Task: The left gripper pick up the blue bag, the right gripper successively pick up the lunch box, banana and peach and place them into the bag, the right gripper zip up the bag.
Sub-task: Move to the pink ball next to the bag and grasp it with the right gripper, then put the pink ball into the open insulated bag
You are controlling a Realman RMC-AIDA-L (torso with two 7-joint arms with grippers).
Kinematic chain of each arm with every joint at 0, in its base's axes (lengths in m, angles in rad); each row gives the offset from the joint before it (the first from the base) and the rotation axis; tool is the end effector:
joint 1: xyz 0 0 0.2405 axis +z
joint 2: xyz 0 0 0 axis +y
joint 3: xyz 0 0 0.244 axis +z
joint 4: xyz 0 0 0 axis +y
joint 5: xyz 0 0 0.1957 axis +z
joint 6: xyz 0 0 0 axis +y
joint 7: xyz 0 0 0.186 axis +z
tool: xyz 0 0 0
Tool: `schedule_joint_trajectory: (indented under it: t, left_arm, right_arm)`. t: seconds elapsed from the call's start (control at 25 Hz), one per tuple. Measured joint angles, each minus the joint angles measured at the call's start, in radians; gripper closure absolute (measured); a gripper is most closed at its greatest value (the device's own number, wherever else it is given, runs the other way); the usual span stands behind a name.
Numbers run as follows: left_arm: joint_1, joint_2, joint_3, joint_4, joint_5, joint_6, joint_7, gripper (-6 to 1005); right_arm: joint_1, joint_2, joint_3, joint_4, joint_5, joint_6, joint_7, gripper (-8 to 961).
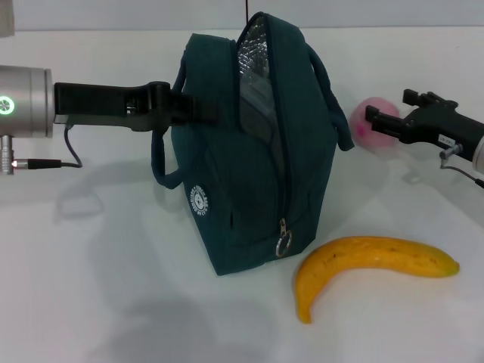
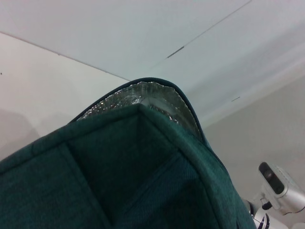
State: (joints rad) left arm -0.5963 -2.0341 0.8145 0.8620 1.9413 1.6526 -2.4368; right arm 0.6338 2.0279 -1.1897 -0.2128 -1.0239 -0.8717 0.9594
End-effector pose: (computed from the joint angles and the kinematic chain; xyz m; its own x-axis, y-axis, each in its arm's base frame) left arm -0.1778 0.3460 0.0010 0.3001 0.8783 0.3721 0.8667 -0.4140 0.2783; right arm 0.2631 0.4096 -0.0513 0.7110 -0.3235 -0.6244 -0.6785 -0.5491 -0.4881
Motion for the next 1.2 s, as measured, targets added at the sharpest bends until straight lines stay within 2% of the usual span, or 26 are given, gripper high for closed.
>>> schedule_joint_trajectory:
  t: [0.64,0.88,1.04,1.2]
  left_arm:
    - [-0.002,-0.002,0.000,0.000,-0.001,-0.001,-0.002,962]
    - [-0.001,-0.002,0.000,0.000,-0.001,-0.001,-0.002,963]
    - [0.001,-0.001,0.000,0.000,-0.001,0.000,-0.002,963]
    - [0.008,0.002,0.000,0.000,-0.015,0.006,-0.002,963]
  right_arm:
    - [0.004,0.000,-0.053,0.001,0.003,0.024,-0.001,219]
    - [0.003,0.000,-0.054,-0.003,0.004,0.016,-0.001,515]
    - [-0.018,0.000,-0.049,-0.021,0.006,-0.040,-0.002,697]
    - [-0.113,-0.007,-0.046,-0.124,0.064,-0.232,-0.002,725]
